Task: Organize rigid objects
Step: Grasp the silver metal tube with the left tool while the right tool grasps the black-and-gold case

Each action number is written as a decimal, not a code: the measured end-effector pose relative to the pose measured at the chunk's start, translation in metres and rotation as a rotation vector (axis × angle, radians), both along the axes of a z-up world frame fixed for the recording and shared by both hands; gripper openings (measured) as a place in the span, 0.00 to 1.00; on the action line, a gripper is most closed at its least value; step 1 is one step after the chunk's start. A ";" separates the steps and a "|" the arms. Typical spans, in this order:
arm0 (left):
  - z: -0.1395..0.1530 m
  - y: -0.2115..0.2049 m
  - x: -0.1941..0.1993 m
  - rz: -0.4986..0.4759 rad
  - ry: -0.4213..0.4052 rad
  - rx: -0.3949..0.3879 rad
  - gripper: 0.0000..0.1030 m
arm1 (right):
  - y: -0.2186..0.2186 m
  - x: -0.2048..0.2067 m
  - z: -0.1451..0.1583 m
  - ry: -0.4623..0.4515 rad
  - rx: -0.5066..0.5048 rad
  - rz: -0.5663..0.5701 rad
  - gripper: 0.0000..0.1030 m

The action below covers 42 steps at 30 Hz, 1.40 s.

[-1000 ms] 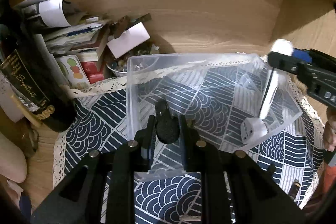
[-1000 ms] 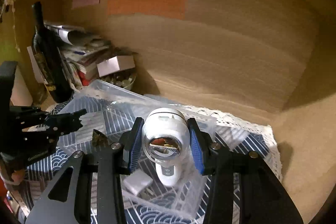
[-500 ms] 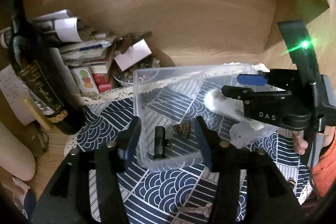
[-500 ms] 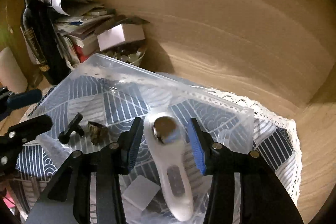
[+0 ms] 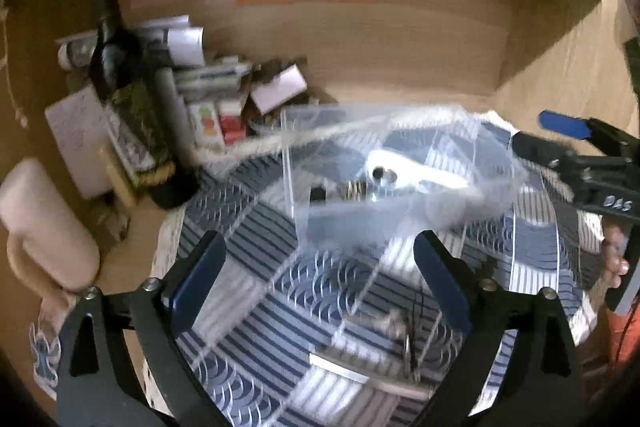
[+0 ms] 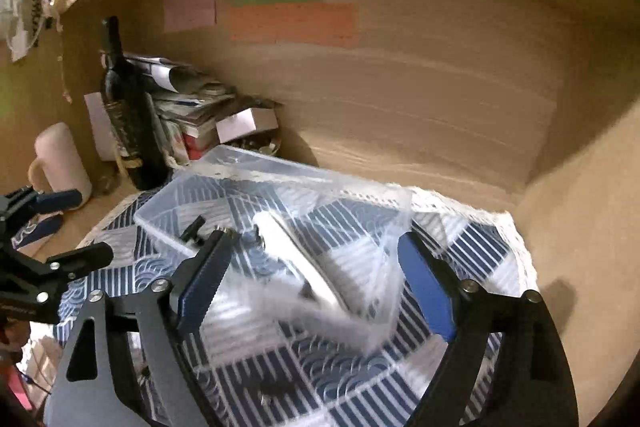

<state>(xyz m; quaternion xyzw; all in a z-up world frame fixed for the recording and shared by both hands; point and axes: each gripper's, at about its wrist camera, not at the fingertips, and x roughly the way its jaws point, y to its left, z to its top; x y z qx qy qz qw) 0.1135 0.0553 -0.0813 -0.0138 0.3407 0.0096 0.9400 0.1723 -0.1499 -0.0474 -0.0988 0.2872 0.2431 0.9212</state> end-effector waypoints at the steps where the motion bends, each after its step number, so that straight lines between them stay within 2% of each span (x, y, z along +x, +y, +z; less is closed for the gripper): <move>1: -0.004 -0.001 -0.005 0.001 0.013 0.001 0.93 | -0.004 -0.008 -0.002 -0.001 -0.001 -0.006 0.81; 7: -0.040 -0.012 -0.030 -0.009 0.111 -0.015 0.93 | -0.020 -0.042 -0.032 0.024 -0.020 -0.031 0.81; 13: -0.068 -0.030 -0.041 -0.031 0.196 -0.055 0.93 | -0.034 -0.066 -0.066 0.092 -0.023 -0.020 0.82; 18: -0.078 -0.048 -0.037 -0.066 0.214 -0.069 0.93 | -0.040 -0.077 -0.085 0.141 -0.027 0.008 0.93; 20: -0.084 -0.051 -0.034 -0.058 0.219 -0.066 0.93 | -0.041 -0.081 -0.091 0.161 -0.024 0.027 0.93; 22: -0.085 -0.051 -0.035 -0.048 0.199 -0.050 0.88 | -0.040 -0.083 -0.097 0.189 -0.027 0.052 0.94; 24: -0.085 -0.050 -0.038 -0.040 0.184 -0.028 0.76 | -0.038 -0.085 -0.102 0.195 -0.042 0.064 0.94; 25: -0.085 -0.048 -0.040 -0.044 0.181 -0.029 0.73 | -0.037 -0.085 -0.105 0.198 -0.055 0.068 0.94; 30: -0.082 -0.036 -0.048 -0.041 0.173 -0.025 0.39 | -0.033 -0.085 -0.113 0.190 -0.083 0.068 0.94; 31: -0.081 -0.033 -0.049 -0.039 0.174 -0.030 0.35 | -0.034 -0.084 -0.113 0.188 -0.078 0.068 0.92; 33: -0.080 -0.026 -0.050 -0.031 0.178 -0.037 0.25 | -0.037 -0.083 -0.112 0.186 -0.071 0.059 0.80; 34: -0.080 -0.022 -0.051 -0.025 0.179 -0.040 0.23 | -0.039 -0.082 -0.111 0.186 -0.069 0.056 0.77; 36: -0.080 -0.018 -0.052 -0.020 0.179 -0.036 0.17 | -0.041 -0.081 -0.111 0.186 -0.060 0.050 0.77; 42: -0.077 -0.016 -0.051 0.002 0.147 -0.005 0.14 | -0.044 -0.080 -0.107 0.166 -0.045 0.009 0.77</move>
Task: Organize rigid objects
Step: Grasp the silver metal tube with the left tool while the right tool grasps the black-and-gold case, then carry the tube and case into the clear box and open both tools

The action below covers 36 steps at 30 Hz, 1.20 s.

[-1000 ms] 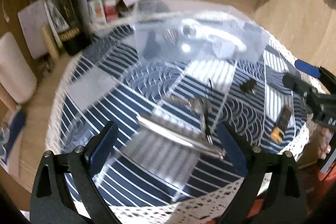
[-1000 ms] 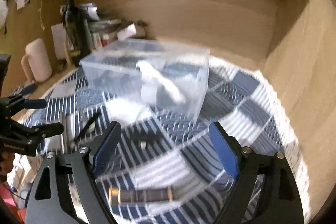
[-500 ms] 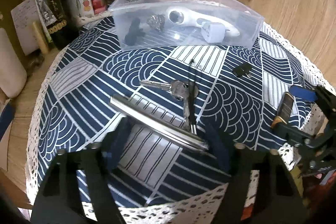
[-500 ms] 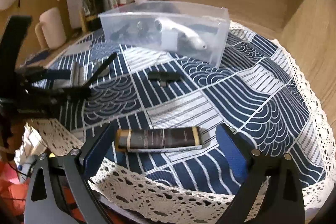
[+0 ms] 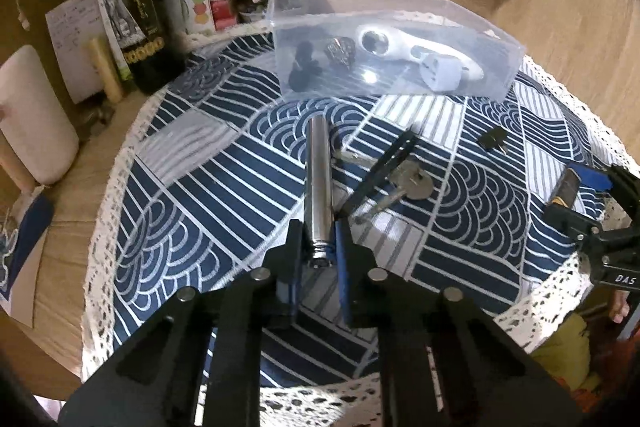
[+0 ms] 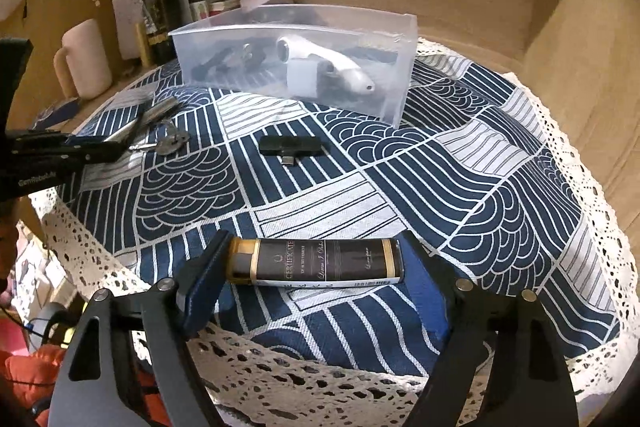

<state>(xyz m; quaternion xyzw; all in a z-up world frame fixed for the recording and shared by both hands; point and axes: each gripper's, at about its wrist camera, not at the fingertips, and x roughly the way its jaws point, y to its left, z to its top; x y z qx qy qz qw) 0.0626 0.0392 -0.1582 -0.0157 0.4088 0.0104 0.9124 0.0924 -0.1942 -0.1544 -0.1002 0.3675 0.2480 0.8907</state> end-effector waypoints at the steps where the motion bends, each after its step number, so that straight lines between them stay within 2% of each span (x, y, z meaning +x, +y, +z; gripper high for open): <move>1: 0.002 0.001 0.000 0.000 -0.012 0.000 0.14 | -0.001 0.001 0.002 -0.003 0.004 -0.004 0.77; 11: 0.043 0.005 -0.004 0.013 -0.133 0.005 0.14 | -0.003 0.008 0.039 -0.091 0.067 -0.036 0.77; 20: 0.083 0.005 -0.004 -0.023 -0.212 -0.002 0.14 | 0.002 0.019 0.070 -0.164 0.117 -0.038 0.77; 29: 0.103 -0.001 0.010 -0.058 -0.242 -0.013 0.14 | 0.008 0.031 0.090 -0.212 0.158 -0.038 0.77; 36: 0.137 -0.002 0.029 -0.066 -0.324 -0.011 0.14 | 0.020 0.053 0.108 -0.239 0.158 -0.031 0.77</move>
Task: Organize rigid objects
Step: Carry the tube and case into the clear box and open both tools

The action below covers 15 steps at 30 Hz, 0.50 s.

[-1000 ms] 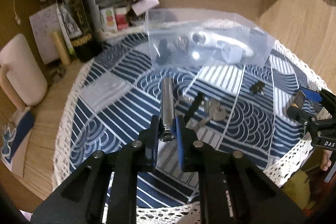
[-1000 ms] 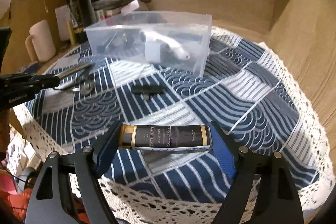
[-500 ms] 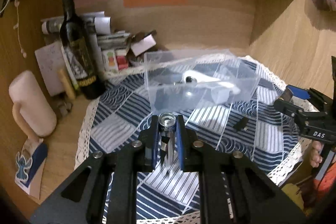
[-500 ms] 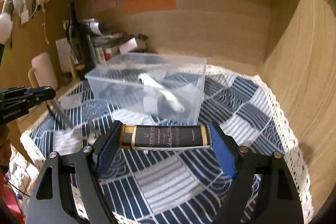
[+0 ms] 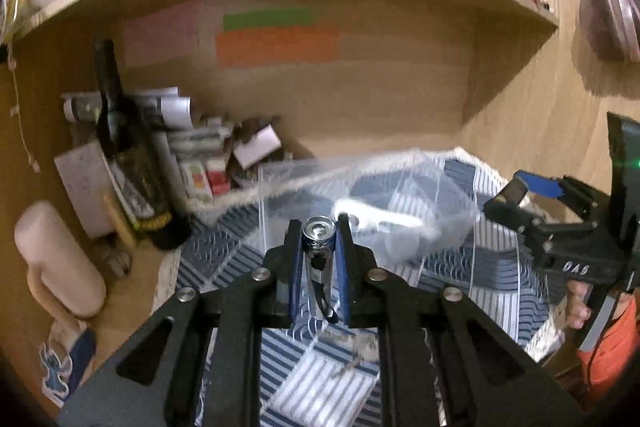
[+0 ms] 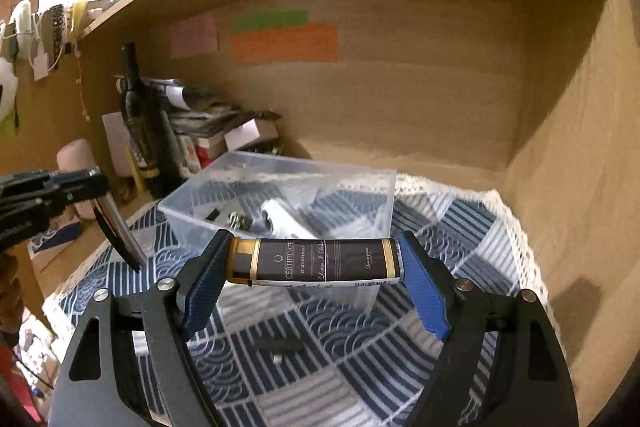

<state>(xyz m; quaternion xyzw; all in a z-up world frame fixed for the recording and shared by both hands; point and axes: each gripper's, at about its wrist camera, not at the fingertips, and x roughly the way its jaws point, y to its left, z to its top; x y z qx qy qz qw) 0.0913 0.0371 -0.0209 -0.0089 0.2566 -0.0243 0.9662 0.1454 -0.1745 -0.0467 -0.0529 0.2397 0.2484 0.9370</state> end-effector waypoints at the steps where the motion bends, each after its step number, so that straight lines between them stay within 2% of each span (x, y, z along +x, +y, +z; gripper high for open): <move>1: 0.004 0.001 0.003 -0.002 -0.006 -0.005 0.14 | 0.002 0.005 0.003 -0.001 -0.001 0.003 0.77; 8: 0.024 0.009 0.032 0.013 -0.047 -0.027 0.14 | 0.016 0.032 0.015 -0.017 -0.025 -0.006 0.77; 15: 0.009 0.010 0.069 0.018 -0.011 -0.036 0.14 | 0.030 0.063 0.010 0.015 -0.061 -0.011 0.77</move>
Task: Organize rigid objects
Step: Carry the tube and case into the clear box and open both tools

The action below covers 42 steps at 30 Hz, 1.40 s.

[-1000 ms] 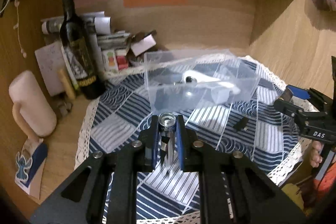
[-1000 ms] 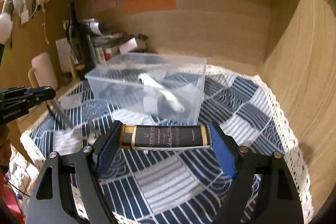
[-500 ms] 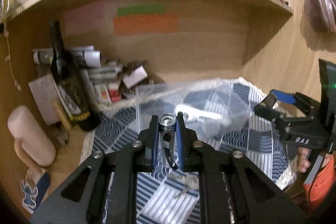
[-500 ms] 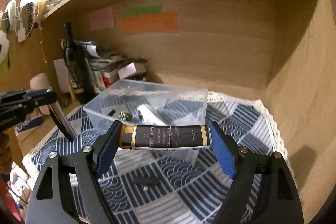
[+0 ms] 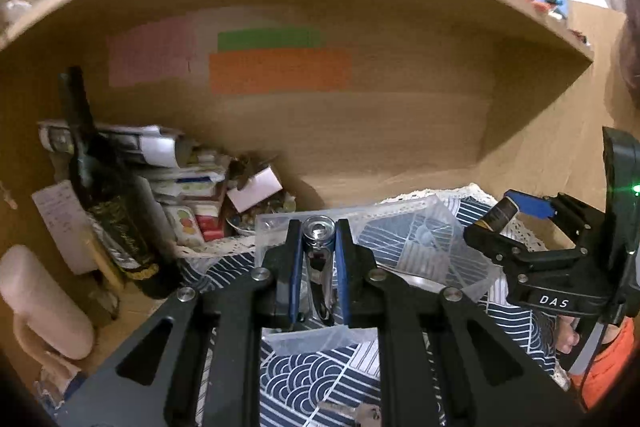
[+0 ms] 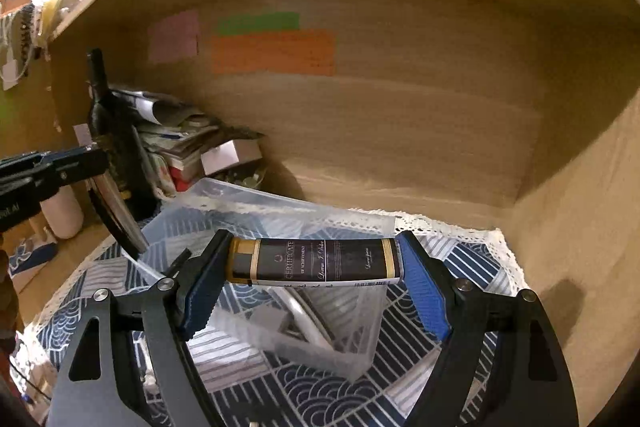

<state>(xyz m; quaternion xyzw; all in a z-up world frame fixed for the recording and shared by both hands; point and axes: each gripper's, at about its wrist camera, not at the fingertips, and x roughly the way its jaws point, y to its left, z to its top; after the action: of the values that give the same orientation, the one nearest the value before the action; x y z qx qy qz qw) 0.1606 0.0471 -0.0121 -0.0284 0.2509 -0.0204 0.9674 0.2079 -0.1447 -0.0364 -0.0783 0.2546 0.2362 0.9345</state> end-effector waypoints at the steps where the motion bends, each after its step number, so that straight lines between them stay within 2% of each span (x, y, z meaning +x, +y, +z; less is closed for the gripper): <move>1: -0.005 0.001 0.006 -0.006 0.015 -0.011 0.14 | 0.004 0.006 -0.003 0.015 -0.005 0.005 0.77; 7: -0.031 -0.001 0.036 -0.017 0.080 -0.045 0.14 | 0.026 0.032 -0.027 0.099 -0.059 0.028 0.77; 13: -0.049 -0.005 0.051 -0.086 0.152 -0.113 0.14 | 0.044 0.045 -0.050 0.157 -0.124 0.062 0.77; 19: -0.061 -0.005 0.062 -0.091 0.214 -0.107 0.14 | 0.053 0.050 -0.060 0.188 -0.155 0.076 0.77; 22: -0.064 -0.001 0.066 -0.052 0.231 -0.094 0.16 | 0.054 0.050 -0.061 0.181 -0.177 0.066 0.77; 26: -0.065 0.004 0.065 -0.021 0.237 -0.077 0.40 | 0.051 0.045 -0.055 0.172 -0.167 0.059 0.77; 34: -0.042 0.003 0.034 -0.003 0.167 -0.023 0.62 | 0.033 0.017 -0.031 0.116 -0.134 0.052 0.80; 37: -0.031 -0.001 0.015 -0.008 0.127 0.017 0.75 | 0.026 0.003 -0.021 0.083 -0.120 0.050 0.82; 39: -0.027 -0.003 0.003 -0.002 0.112 0.034 0.88 | 0.019 -0.007 -0.013 0.058 -0.105 0.040 0.84; 42: -0.026 -0.006 -0.012 0.012 0.101 0.070 0.95 | 0.010 -0.020 -0.007 0.039 -0.086 0.030 0.87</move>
<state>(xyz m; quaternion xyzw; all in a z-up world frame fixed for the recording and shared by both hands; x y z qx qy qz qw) 0.1482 0.0410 -0.0383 0.0030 0.3000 -0.0045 0.9539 0.1877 -0.1343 -0.0434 -0.1176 0.2815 0.2404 0.9215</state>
